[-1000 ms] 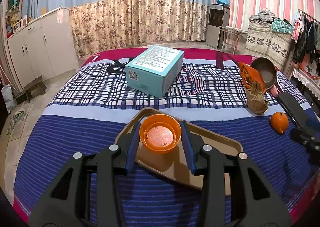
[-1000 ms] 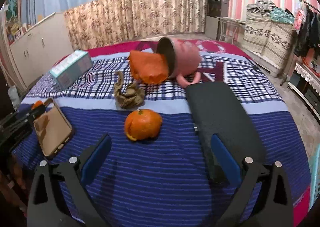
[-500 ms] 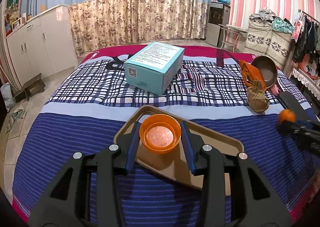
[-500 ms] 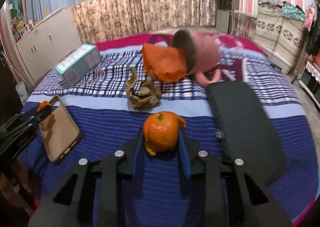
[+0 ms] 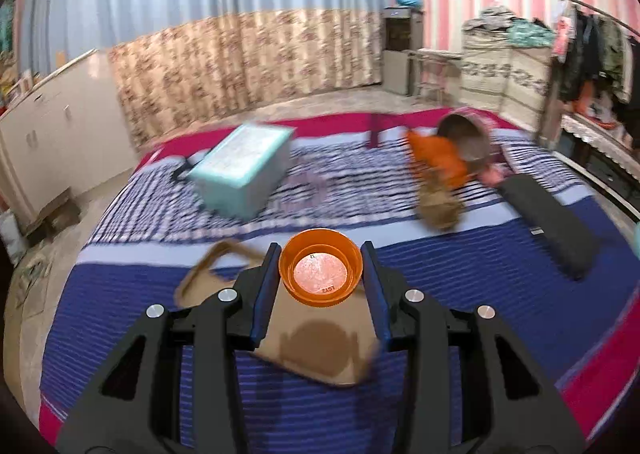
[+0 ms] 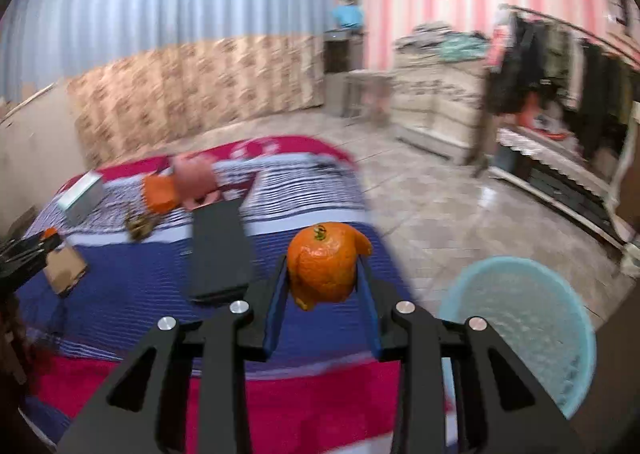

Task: Collect trash
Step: 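Carry the orange bowl and mandarin over the light-blue basket with both tools, then open the left tool to drop the bowl into the basket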

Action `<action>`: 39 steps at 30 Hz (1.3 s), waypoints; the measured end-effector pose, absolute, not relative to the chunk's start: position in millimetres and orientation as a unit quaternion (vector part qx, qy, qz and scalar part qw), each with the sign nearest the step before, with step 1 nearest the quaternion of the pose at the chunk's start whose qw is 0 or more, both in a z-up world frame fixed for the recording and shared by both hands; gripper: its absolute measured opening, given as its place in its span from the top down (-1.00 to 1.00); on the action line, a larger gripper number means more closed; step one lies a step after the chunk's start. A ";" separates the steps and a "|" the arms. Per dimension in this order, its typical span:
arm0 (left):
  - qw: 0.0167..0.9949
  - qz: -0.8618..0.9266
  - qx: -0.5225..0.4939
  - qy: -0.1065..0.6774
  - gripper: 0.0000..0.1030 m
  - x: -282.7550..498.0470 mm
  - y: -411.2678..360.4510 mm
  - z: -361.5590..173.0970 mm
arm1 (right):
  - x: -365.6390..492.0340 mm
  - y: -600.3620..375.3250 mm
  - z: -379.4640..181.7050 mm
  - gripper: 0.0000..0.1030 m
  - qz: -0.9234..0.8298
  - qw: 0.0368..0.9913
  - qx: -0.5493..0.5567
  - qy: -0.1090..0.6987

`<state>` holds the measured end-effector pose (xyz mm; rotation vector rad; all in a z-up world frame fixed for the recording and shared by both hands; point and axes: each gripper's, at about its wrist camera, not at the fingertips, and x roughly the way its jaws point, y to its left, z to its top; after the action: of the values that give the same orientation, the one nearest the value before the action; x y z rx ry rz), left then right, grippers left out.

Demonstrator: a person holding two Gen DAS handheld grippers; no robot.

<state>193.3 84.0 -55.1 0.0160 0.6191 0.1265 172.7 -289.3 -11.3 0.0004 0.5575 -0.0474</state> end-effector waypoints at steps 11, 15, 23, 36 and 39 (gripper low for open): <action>0.959 -0.057 0.015 0.277 0.24 204.1 -54.7 -17.7 | 139.7 -412.2 -15.2 0.35 -0.143 0.955 0.044 0.255; 0.958 -0.103 0.028 0.265 0.24 203.1 -113.3 -8.3 | 132.9 -447.3 -19.5 0.35 -0.173 0.949 0.060 0.256; 0.946 -0.187 0.063 0.256 0.24 189.8 -213.0 -1.7 | 115.0 -496.2 -24.9 0.35 -0.210 0.940 0.086 0.255; 0.913 -0.280 0.110 0.277 0.24 179.3 -329.9 -34.3 | 110.9 -527.4 -39.7 0.35 -0.233 0.929 0.129 0.258; 0.906 -0.299 0.124 0.272 0.24 175.7 -348.2 -39.3 | 111.6 -530.7 -44.1 0.35 -0.231 0.927 0.128 0.266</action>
<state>175.7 -348.2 -39.3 0.2564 0.5613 -0.6168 111.6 -530.7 -44.1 0.2634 0.5446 -0.4737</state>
